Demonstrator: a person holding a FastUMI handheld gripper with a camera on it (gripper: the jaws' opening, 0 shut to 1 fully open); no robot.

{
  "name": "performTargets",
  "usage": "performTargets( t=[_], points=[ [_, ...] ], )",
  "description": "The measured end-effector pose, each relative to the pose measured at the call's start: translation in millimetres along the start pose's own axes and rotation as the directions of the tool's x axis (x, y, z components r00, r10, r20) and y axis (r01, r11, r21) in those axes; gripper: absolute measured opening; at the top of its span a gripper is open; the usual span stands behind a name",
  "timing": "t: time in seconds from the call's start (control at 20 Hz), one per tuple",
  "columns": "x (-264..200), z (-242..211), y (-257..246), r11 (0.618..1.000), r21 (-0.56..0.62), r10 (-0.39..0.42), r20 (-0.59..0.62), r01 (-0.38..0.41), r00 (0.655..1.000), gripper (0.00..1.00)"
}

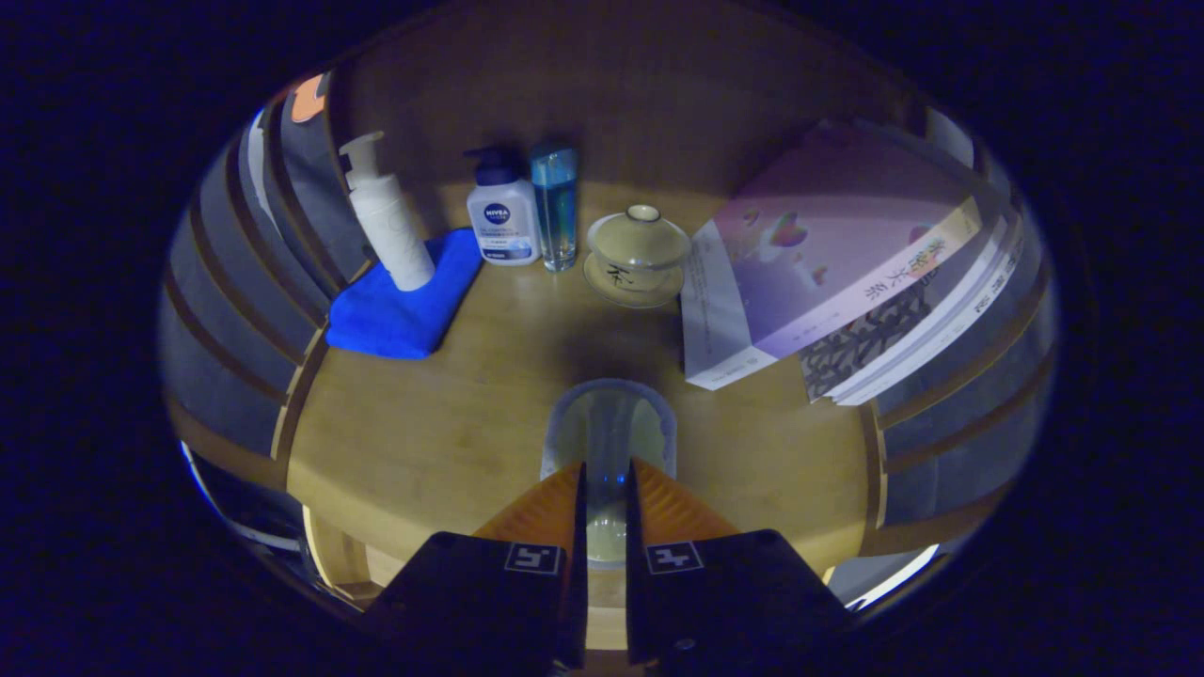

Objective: Pull open the drawer, take out the items inside it, and place them on the countertop above the cabinet.

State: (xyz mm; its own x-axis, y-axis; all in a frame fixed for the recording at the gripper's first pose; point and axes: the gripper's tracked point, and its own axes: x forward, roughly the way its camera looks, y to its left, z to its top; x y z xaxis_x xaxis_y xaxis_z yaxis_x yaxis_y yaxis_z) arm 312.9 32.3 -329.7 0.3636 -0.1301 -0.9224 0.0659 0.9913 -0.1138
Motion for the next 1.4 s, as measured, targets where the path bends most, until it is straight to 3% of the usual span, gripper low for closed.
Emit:
performTargets(
  t=[0.1,0.4,0.95,1.15,1.4],
  points=[
    [0,1,7,0.999,-0.014,0.032,0.005,-0.032,0.999,0.35],
    [-22,-6,3,1.0,0.013,0.002,0.075,-0.003,0.997,0.58],
    [-83,-80,21,0.998,-0.047,0.051,0.216,-0.042,0.975,0.78],
    [-121,-102,27,0.996,-0.069,0.073,0.315,-0.054,0.946,0.78],
    [-161,-139,29,0.995,-0.081,0.085,0.463,-0.053,0.882,0.82]
  ],
)
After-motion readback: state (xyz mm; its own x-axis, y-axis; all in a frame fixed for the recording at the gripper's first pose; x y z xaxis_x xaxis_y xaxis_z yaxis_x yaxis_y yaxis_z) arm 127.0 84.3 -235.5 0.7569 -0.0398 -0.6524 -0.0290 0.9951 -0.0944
